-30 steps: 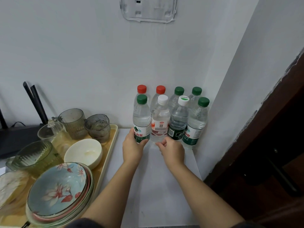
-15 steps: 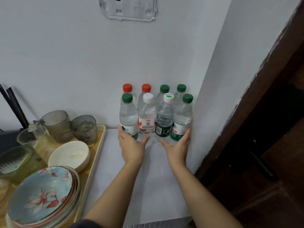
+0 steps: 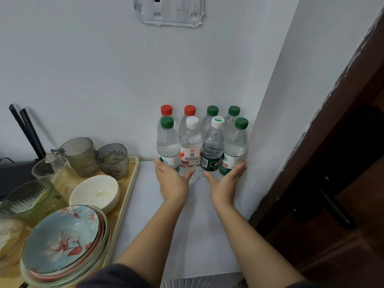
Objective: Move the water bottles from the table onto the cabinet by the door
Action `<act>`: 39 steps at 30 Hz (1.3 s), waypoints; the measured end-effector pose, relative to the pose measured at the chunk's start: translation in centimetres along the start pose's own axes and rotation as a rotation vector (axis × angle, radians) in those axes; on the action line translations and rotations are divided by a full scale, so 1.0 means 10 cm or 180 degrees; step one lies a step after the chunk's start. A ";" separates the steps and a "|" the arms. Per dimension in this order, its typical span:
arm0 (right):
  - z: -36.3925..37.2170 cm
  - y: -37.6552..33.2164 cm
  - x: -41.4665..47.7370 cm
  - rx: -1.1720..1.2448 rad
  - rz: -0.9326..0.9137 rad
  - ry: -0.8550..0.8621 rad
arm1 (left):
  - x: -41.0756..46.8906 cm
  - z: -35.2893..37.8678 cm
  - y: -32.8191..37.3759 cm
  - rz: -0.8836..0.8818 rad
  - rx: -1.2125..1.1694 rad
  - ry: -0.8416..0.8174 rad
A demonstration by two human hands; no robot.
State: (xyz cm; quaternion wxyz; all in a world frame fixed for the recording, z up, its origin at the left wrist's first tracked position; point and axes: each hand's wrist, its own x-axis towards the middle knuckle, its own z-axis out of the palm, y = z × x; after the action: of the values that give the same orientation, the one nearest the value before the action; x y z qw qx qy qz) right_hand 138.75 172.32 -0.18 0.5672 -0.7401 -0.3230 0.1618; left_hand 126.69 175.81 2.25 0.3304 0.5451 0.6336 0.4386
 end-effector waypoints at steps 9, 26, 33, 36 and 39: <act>-0.05 -0.02 -0.03 -0.0100 0.0000 0.0029 | 0.30 -0.36 0.11 -0.0355 -0.1691 -0.0518; -0.11 -0.07 -0.08 -0.0397 0.0044 -0.0102 | 0.36 -0.38 0.18 -0.0764 -0.1777 -0.0824; -0.66 0.04 -0.32 -0.2192 -0.0472 -0.1124 | -0.14 -0.57 -0.34 0.0077 0.1184 -0.0655; -0.85 0.06 -0.44 -0.2981 -0.0824 -0.1644 | -0.60 -0.65 -0.44 0.0548 0.2232 -0.0900; -0.99 0.08 -0.56 -0.3242 -0.1105 -0.2016 | -1.00 -0.77 -0.48 0.0883 0.2835 -0.0957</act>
State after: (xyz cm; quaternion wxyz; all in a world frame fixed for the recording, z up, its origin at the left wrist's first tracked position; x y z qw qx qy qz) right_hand 140.86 161.22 1.38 0.0378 -0.7705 -0.6277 0.1046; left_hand 119.75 164.35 0.33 0.0914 0.7699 0.6263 0.0813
